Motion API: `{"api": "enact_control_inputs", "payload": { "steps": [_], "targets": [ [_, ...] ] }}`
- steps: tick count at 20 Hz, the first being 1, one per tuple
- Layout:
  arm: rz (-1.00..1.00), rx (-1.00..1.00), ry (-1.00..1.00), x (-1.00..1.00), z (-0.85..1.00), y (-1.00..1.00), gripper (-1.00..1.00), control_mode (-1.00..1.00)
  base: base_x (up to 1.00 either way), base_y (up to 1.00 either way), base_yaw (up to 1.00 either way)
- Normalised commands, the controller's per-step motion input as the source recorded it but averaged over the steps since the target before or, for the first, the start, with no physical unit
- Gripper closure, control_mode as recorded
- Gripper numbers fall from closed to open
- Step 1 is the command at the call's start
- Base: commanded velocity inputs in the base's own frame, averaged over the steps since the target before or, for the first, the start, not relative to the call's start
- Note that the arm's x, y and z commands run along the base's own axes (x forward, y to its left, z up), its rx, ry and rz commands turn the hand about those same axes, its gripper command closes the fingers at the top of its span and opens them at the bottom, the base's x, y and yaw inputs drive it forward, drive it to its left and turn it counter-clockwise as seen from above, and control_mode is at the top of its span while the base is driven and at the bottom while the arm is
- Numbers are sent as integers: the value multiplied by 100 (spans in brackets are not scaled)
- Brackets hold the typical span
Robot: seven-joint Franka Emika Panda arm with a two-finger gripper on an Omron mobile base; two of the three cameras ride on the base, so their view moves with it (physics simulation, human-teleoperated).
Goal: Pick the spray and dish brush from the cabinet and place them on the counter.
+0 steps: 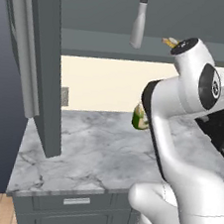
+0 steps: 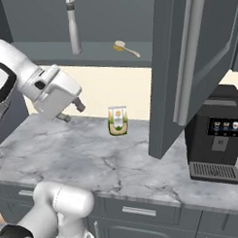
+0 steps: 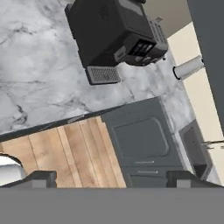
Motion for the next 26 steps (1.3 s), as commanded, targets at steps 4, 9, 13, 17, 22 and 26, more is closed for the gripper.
{"api": "enact_control_inputs", "payload": {
  "steps": [4, 9, 13, 17, 22, 26],
  "targets": [
    [10, 40, 6, 13, -10, 0, -100, -100, 0, 0, 0],
    [11, 38, 5, 15, -9, 7, -100, -100, 0, 0, 0],
    [13, 39, -3, 12, -30, 20, -100, -100, 0, 0, 0],
    [16, 29, -25, 1, -54, 27, -100, -100, 0, 0, 0],
    [16, 13, -45, 0, -21, 20, -100, -100, 0, 0, 0],
    [11, -1, -41, -2, 10, 40, -100, -100, 0, 0, 0]
  ]
}}
